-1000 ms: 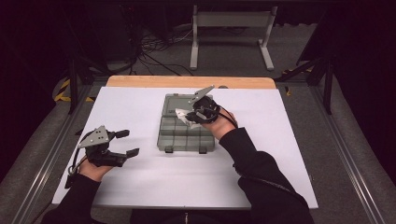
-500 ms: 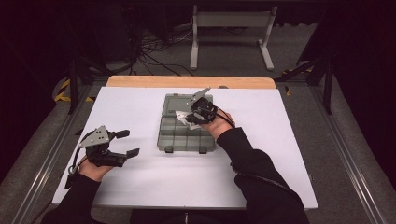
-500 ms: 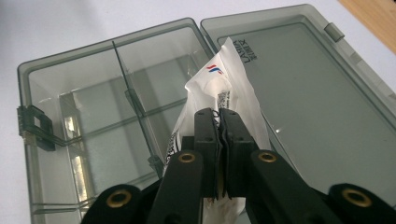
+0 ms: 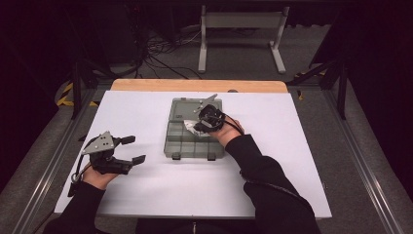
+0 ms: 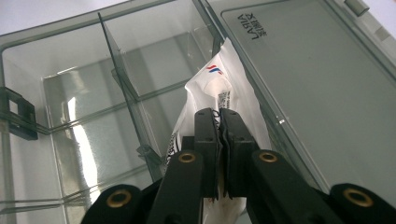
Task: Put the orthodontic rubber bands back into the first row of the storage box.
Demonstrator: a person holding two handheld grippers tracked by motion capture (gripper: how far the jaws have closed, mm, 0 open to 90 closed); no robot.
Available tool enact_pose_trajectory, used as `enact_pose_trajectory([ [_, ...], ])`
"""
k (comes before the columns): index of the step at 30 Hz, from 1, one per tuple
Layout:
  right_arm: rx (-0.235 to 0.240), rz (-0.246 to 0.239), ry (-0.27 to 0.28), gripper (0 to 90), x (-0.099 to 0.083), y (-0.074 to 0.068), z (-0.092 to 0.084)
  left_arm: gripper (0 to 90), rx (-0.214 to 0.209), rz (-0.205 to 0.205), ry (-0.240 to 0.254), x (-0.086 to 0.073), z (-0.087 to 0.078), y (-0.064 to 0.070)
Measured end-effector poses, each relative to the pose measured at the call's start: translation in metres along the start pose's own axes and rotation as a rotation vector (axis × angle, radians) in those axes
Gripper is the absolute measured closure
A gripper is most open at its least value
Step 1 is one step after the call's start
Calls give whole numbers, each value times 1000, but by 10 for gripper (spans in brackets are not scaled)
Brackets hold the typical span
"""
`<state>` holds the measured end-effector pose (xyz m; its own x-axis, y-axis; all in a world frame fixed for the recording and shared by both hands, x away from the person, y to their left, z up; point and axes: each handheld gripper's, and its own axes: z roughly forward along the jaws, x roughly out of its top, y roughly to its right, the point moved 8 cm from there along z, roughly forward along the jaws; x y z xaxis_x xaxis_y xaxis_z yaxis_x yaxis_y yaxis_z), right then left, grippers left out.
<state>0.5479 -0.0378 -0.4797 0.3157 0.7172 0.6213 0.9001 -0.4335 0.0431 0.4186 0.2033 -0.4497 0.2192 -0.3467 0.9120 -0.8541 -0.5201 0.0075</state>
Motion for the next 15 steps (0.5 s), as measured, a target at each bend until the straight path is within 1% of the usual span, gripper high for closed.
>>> enact_pose_trajectory([
  [5,9,3,-6,861,0,1,2,175,-1,-1,-1,0,0,0],
  [9,8,-5,-20,860,-1,1,5,174,1,3,-2,0,0,-1],
  [14,9,1,-38,857,-6,0,11,174,-6,-2,2,0,0,0],
  [15,10,-6,-38,856,-6,1,11,175,-10,-1,1,0,0,0],
])
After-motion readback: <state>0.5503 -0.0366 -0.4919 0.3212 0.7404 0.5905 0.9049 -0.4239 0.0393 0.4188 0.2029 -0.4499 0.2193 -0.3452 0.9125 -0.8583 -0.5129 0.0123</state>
